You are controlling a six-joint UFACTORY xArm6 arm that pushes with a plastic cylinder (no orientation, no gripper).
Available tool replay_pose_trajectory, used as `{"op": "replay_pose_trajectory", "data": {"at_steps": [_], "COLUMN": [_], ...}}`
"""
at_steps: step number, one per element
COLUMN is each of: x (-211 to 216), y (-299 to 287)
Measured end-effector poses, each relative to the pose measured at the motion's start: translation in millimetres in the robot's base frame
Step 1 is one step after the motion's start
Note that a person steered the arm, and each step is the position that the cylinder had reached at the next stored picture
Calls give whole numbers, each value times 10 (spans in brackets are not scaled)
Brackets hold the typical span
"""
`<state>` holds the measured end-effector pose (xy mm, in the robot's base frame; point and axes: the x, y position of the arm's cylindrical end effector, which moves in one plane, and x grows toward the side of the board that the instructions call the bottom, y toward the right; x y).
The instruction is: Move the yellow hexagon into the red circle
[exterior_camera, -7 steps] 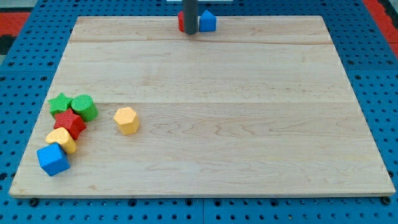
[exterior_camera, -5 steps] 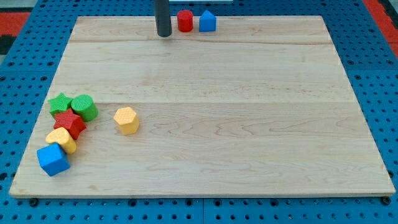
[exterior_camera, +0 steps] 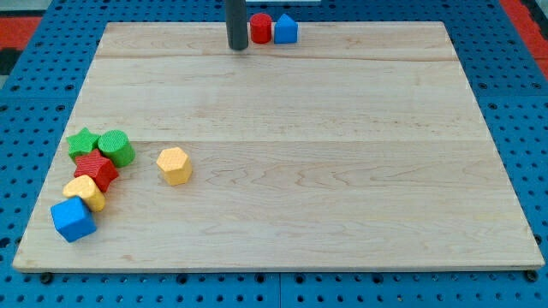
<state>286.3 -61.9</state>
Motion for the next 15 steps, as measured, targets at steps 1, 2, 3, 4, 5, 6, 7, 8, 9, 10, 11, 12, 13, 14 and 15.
{"op": "replay_pose_trajectory", "data": {"at_steps": [1, 2, 3, 4, 5, 6, 7, 8, 9, 10, 11, 12, 13, 14, 15], "x": [962, 1615, 2189, 2737, 2451, 1815, 1435, 1119, 791, 511, 228, -28, -152, -236, -238], "y": [66, 77, 77, -147, -698, -785, -785, -785, -784, -781, -746, -695, -447, -335, -568]}}
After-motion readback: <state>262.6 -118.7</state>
